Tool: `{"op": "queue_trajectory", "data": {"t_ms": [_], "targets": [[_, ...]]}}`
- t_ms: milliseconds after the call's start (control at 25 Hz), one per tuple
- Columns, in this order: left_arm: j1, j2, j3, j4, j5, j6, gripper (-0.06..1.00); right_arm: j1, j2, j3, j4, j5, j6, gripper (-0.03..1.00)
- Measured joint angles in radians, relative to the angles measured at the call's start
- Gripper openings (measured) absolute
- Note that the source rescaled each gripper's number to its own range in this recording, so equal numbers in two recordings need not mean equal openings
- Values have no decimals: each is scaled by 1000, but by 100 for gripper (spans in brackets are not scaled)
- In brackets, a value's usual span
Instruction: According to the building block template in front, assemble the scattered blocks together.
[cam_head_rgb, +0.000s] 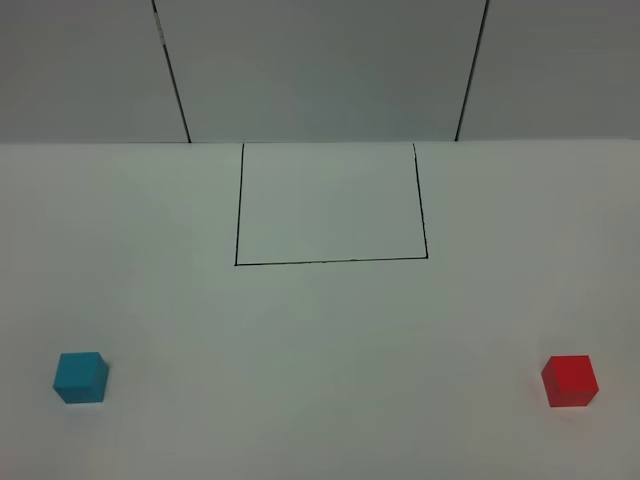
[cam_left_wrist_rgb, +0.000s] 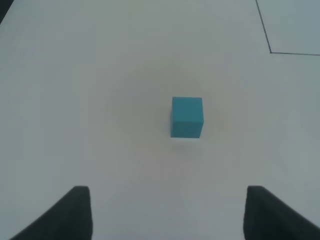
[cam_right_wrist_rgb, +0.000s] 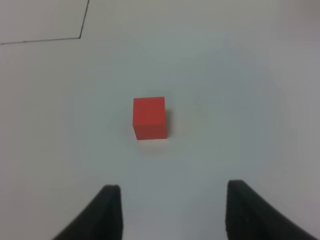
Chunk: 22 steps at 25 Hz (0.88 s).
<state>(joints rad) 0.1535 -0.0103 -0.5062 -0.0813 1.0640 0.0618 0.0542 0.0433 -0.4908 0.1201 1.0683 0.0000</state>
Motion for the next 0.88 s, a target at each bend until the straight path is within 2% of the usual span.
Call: {"op": "queue_trajectory", "data": {"t_ms": [880], "targets": [[0,0,0,0,-1,5,63,0,0,0,0,0,0,6]]}}
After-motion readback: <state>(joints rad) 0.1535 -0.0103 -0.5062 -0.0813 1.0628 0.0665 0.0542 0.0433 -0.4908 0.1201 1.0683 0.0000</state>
